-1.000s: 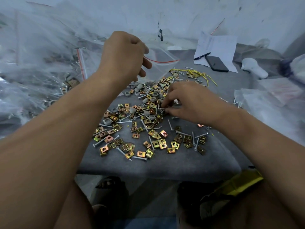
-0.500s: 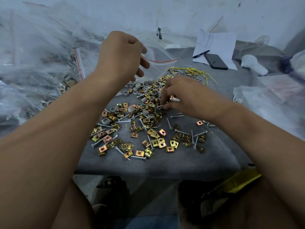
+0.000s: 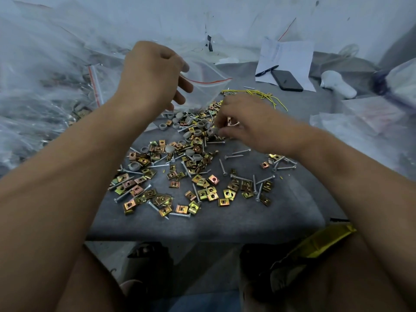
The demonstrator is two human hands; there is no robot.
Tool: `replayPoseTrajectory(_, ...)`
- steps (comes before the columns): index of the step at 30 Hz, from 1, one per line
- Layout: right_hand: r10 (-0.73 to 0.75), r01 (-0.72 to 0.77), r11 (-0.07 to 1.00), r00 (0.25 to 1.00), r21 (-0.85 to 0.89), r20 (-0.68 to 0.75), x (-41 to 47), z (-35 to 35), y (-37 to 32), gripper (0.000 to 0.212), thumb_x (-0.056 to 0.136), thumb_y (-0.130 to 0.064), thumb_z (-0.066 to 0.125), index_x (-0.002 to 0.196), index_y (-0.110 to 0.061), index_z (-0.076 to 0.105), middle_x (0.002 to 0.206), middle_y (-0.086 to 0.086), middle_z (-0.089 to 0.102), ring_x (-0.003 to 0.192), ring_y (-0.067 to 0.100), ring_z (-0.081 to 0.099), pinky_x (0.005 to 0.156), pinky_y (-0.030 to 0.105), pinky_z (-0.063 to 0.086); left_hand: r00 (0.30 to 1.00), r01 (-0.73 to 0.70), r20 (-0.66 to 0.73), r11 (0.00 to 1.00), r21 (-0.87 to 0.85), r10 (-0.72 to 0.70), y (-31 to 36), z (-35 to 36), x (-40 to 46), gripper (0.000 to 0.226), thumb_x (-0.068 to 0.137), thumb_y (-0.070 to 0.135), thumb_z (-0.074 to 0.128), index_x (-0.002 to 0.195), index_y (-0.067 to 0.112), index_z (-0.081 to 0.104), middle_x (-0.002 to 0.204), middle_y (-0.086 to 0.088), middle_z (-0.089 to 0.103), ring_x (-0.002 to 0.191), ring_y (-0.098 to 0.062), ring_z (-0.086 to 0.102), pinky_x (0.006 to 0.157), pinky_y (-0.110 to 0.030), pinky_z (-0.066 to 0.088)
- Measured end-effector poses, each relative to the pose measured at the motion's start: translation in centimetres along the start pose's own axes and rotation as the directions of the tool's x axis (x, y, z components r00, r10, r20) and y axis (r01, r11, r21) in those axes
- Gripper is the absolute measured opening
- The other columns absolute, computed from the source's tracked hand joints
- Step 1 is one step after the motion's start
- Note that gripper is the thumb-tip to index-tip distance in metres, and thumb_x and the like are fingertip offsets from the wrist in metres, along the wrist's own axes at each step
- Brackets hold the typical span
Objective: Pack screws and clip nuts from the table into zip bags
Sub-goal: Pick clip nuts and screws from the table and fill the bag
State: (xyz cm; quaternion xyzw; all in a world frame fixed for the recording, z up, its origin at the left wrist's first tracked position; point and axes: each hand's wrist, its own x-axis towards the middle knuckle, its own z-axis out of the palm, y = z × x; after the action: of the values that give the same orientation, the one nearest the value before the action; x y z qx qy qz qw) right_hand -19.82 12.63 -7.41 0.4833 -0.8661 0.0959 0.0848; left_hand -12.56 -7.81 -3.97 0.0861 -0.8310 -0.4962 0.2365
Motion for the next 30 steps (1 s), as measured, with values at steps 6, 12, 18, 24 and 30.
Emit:
replayPoseTrajectory(6,0.085,-0.097,0.985,0.992,0.144,0.088,-2.5,-2.6,1.8,0.009,0.089,-0.03,0.079,0.095,-0.023,0.076,0.096,-0.008,0.065,0.091,0.011,0.058,0.086,0.033,0.047,1.0,-0.012,0.002,1.0,0.014,0.012,-0.1,0.1,0.1,0.029,0.106,0.011,0.049,0.106,0.008,0.077,0.079,-0.009,0.079,0.069,-0.038,0.074,0.046,-0.031,0.053)
replayPoseTrajectory(12,0.125,-0.164,0.974,0.964,0.155,0.233,-2.9,-1.3,1.7,0.005,0.088,-0.032,0.081,0.09,-0.031,0.076,0.089,-0.016,0.066,0.088,0.004,0.06,0.083,0.031,0.049,1.0,-0.008,0.001,1.0,0.015,0.008,-0.1,0.3,0.2,0.028,0.107,0.012,0.049,0.106,0.008,0.077,0.08,-0.008,0.079,0.061,-0.029,0.072,0.045,-0.029,0.053)
replayPoseTrajectory(18,0.242,-0.248,0.958,0.969,0.147,0.053,-3.5,-2.3,4.3,0.007,0.094,-0.033,0.072,0.098,-0.037,0.077,0.092,-0.018,0.07,0.086,-0.001,0.06,0.068,0.015,0.04,1.0,-0.003,-0.005,1.0,0.004,0.003,-0.2,0.1,0.2,0.027,0.108,0.013,0.05,0.106,0.009,0.077,0.078,-0.007,0.079,0.062,-0.029,0.073,0.044,-0.029,0.054)
replayPoseTrajectory(24,0.291,-0.299,0.951,0.952,0.082,0.099,-2.7,-0.8,4.0,0.008,0.087,-0.033,0.081,0.095,-0.03,0.081,0.083,-0.019,0.066,0.081,-0.003,0.059,0.066,0.013,0.036,1.0,0.015,0.002,1.0,-0.005,-0.015,-0.3,0.3,0.5,0.026,0.106,0.014,0.051,0.101,0.013,0.077,0.076,-0.004,0.079,0.061,-0.03,0.073,0.046,-0.031,0.054)
replayPoseTrajectory(30,0.245,-0.254,0.966,0.961,0.054,0.126,-2.0,-0.6,3.2,0.005,0.088,-0.032,0.08,0.091,-0.027,0.08,0.086,-0.014,0.071,0.079,0.002,0.057,0.075,0.031,0.045,1.0,0.012,0.005,1.0,-0.005,-0.012,-0.2,0.3,0.3,0.027,0.106,0.013,0.051,0.102,0.012,0.077,0.076,-0.005,0.079,0.06,-0.029,0.072,0.044,-0.028,0.052)
